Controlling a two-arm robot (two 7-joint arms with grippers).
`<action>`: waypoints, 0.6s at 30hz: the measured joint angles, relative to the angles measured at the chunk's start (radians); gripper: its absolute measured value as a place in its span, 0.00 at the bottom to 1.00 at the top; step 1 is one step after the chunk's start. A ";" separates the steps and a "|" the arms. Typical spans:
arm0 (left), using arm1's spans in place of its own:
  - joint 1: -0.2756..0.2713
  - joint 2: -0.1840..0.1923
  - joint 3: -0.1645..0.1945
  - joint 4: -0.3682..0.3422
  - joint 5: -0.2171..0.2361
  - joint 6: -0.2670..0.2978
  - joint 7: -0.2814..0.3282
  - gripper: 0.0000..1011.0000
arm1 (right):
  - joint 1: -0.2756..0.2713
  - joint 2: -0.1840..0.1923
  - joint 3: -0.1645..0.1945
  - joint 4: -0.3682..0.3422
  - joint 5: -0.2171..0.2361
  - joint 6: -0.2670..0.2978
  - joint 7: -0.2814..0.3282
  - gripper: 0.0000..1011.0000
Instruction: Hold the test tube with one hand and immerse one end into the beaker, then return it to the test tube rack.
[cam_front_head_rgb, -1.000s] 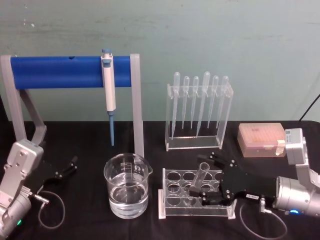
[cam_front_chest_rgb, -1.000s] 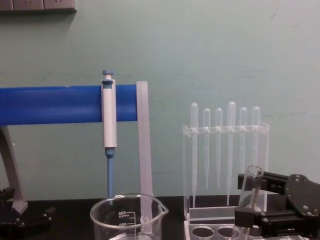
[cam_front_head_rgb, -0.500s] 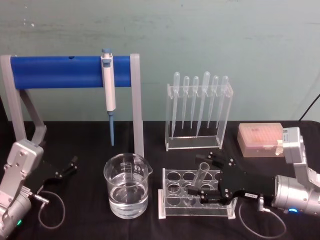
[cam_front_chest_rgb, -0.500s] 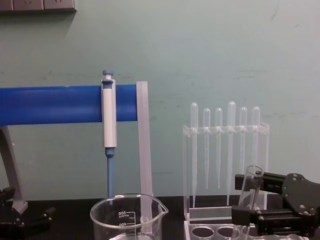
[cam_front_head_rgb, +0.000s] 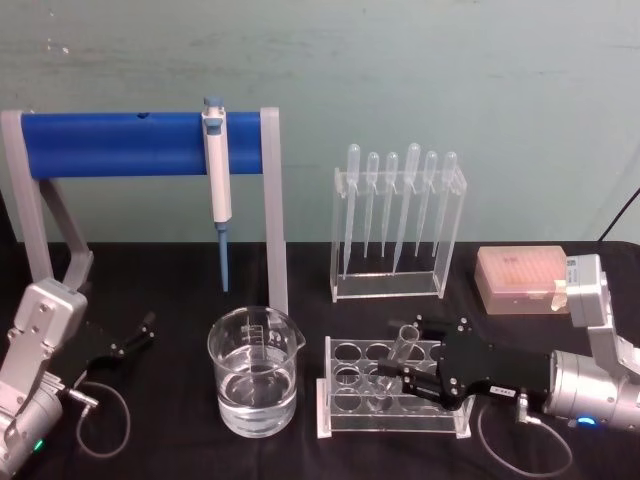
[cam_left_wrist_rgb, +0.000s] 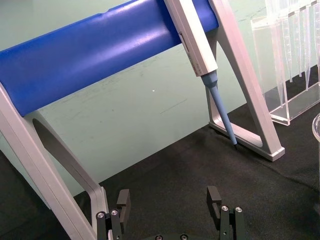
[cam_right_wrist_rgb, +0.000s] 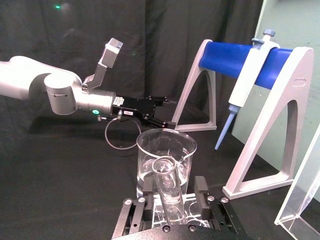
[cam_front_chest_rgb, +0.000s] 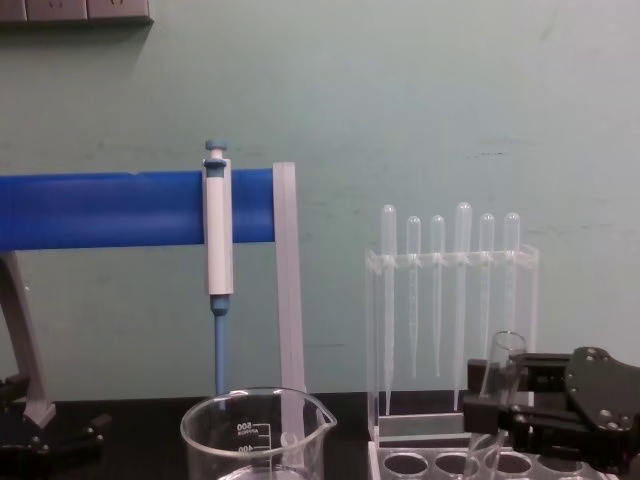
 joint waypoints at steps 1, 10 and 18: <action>0.000 0.000 0.000 0.000 0.000 0.000 0.000 0.99 | 0.000 0.000 0.000 0.000 0.000 0.000 0.000 0.51; 0.000 0.000 0.000 0.000 0.000 0.000 0.000 0.99 | 0.000 0.000 0.001 0.000 0.001 0.000 0.000 0.23; 0.000 0.000 0.000 0.000 0.000 0.000 0.000 0.99 | 0.000 0.002 0.000 -0.005 0.001 0.003 -0.001 0.23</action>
